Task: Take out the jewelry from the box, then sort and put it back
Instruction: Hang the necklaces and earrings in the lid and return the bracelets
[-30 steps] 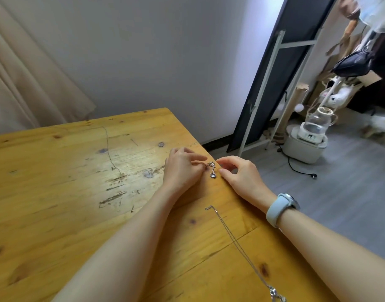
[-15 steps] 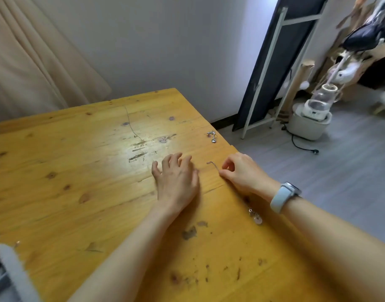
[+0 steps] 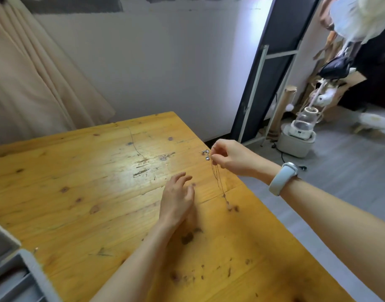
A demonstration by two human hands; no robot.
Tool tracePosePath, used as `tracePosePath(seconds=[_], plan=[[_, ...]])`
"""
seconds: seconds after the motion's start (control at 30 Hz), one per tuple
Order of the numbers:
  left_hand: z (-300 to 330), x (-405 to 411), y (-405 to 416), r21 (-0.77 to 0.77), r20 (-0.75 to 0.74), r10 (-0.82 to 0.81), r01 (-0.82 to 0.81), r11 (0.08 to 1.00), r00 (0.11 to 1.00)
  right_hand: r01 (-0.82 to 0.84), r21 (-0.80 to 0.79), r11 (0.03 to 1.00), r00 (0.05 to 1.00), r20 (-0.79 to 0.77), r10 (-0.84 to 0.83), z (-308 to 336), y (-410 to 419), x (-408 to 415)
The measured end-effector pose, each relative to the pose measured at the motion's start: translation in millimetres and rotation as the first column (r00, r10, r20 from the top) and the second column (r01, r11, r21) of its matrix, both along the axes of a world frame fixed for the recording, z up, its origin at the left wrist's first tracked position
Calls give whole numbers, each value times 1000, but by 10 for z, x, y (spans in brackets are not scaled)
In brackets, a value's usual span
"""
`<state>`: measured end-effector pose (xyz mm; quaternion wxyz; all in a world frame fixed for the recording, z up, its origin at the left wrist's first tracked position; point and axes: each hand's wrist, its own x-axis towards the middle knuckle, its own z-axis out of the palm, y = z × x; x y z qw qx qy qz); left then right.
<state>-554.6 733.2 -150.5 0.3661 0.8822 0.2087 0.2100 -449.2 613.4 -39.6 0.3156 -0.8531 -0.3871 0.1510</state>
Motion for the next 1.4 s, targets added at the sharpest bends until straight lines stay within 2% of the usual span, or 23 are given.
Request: tracePosePath(seconds=[0.03,0.07,0.13,0.17,0.27,0.33,0.47,0.53,0.6,0.63,0.77,0.9,1.03,1.13,1.23,1.33,1.4], plan=[[93,37,-29,-162,58,-6,16,987,998,-8,61,998,1000,-19,9,118,20,-11],[207,78,-53,-353,112,2,38,935,994,-15,116,993,999,-47,20,219,38,-27],[453,164,-91,-652,208,42,106,751,977,-39,211,977,993,-98,61,390,70,-78],[549,204,-87,-693,244,60,131,709,968,-53,258,965,989,-120,86,457,83,-105],[726,276,13,-594,335,54,166,787,941,-24,384,923,965,-232,121,589,97,-143],[756,294,99,-608,336,-25,237,758,941,31,433,901,937,-327,124,600,101,-122],[639,283,69,-837,268,-280,367,407,922,145,408,901,892,-448,59,417,122,1],[546,284,-13,-859,239,-349,365,359,906,232,386,893,858,-513,-1,263,100,92],[480,284,-83,-852,192,-373,342,395,908,337,364,868,820,-567,-80,114,49,191],[449,291,-113,-832,171,-372,336,442,912,387,353,852,806,-578,-127,53,20,243],[387,424,-217,-659,98,-290,280,698,952,546,354,759,760,-592,-270,-100,-59,457],[373,644,-219,-537,57,-189,190,822,980,604,399,690,754,-566,-334,-182,-53,660],[274,631,9,-277,-5,-62,58,959,998,634,335,697,729,-559,-395,-498,17,712],[169,499,195,-70,-83,-43,37,997,996,556,241,796,793,-442,-420,-819,69,634],[81,377,280,81,-128,-61,71,994,990,425,151,892,892,-235,-385,-1024,73,527],[17,300,292,228,-128,-85,112,967,988,289,70,955,956,28,-291,-1106,45,475],[-21,272,304,292,-115,-94,124,948,989,227,10,974,965,129,-226,-1135,49,466]])
